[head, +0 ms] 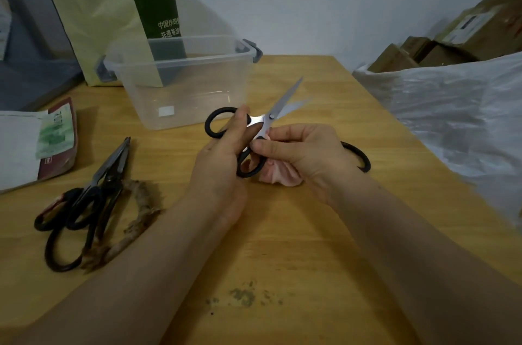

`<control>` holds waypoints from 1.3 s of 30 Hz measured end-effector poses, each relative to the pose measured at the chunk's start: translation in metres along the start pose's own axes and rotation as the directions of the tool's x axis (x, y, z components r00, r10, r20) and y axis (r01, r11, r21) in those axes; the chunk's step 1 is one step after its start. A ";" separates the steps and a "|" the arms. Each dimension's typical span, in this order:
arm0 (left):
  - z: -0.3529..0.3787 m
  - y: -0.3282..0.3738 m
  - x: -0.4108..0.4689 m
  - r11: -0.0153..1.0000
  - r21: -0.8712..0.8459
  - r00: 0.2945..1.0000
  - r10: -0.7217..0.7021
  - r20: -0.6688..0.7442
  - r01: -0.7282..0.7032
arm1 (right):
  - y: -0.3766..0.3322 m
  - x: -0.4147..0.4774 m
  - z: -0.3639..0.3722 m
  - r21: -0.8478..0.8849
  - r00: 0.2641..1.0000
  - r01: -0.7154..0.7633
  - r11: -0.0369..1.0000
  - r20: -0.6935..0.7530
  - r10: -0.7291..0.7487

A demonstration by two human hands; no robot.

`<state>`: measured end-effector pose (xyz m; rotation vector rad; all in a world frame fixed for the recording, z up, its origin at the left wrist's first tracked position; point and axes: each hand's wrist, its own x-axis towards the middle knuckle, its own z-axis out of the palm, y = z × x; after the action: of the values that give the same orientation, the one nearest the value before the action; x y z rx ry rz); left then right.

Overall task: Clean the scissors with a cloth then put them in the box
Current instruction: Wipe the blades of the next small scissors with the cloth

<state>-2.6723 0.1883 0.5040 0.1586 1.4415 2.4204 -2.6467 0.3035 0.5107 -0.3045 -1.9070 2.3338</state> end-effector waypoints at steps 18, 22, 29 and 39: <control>-0.011 0.001 0.008 1.000 -0.007 0.991 0.021 -0.133 -0.023 | -0.009 -0.001 -0.012 -0.286 0.993 -0.078 0.955 0.068 0.101; -0.010 0.000 0.007 0.999 -0.024 0.974 0.027 -0.225 -0.033 | -0.020 -0.004 -0.020 -0.510 0.997 0.028 0.860 -0.047 -0.060; -0.010 -0.003 0.006 0.975 0.191 0.965 0.153 -0.215 -0.112 | -0.032 -0.012 -0.022 -0.592 0.943 0.228 0.773 -0.062 -0.326; -0.001 -0.009 -0.002 0.913 0.346 0.966 0.251 -0.058 -0.216 | -0.006 -0.001 -0.005 -0.676 0.897 0.399 0.619 0.147 -0.417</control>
<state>-2.6687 0.1904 0.4957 0.3065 1.9821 2.3679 -2.6450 0.3094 0.5155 0.0612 -2.4499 1.2438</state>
